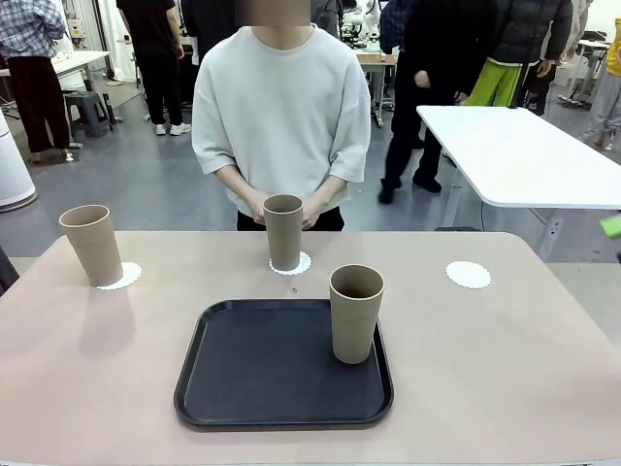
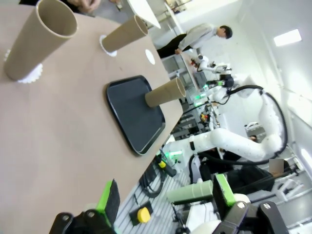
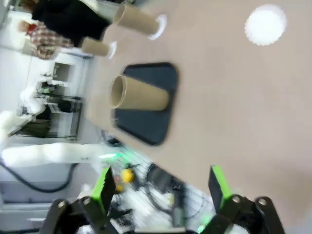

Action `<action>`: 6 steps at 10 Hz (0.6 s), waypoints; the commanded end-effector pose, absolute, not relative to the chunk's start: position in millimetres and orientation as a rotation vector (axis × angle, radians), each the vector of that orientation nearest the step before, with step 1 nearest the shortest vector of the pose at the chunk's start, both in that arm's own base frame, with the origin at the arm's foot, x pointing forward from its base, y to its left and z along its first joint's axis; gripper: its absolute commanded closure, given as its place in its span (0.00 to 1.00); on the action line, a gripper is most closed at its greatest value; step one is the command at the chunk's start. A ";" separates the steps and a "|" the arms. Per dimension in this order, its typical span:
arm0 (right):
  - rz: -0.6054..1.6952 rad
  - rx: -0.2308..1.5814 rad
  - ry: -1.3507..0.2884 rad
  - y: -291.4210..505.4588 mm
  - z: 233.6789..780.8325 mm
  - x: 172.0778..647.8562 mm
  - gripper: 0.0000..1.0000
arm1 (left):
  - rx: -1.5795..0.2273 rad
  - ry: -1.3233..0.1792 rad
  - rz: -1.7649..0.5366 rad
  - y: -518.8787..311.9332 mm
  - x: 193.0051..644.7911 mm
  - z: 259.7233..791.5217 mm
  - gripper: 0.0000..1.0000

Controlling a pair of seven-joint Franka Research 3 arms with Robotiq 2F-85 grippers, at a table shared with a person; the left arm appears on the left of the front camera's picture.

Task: Place coasters on the table and set cups on them.
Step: Take one Reusable plastic cup from the Flat Tray and place it on a coaster set by the human.

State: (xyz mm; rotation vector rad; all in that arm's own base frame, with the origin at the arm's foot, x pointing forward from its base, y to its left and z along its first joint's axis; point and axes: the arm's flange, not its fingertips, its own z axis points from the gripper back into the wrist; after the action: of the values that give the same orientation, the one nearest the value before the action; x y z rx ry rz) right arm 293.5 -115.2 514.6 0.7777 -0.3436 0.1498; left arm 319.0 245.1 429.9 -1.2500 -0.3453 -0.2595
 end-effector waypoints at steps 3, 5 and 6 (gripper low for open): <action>0.444 0.546 -0.470 -38.0 565.8 363.8 0.00 | -1.249 -0.354 -0.258 247.4 318.5 430.9 0.00; 0.676 0.454 -0.467 9.8 542.7 383.2 0.00 | -1.249 -0.354 -0.258 247.4 318.5 430.9 0.00; 0.768 0.384 -0.410 33.3 525.8 383.6 0.00 | -1.249 -0.354 -0.258 247.4 318.5 430.9 0.00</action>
State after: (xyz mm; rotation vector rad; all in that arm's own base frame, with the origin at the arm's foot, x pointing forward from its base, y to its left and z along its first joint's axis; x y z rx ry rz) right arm 379.9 30.7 546.4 0.4643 -0.4338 0.6705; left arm 319.4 245.4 430.0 -1.2493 -0.3450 -0.2595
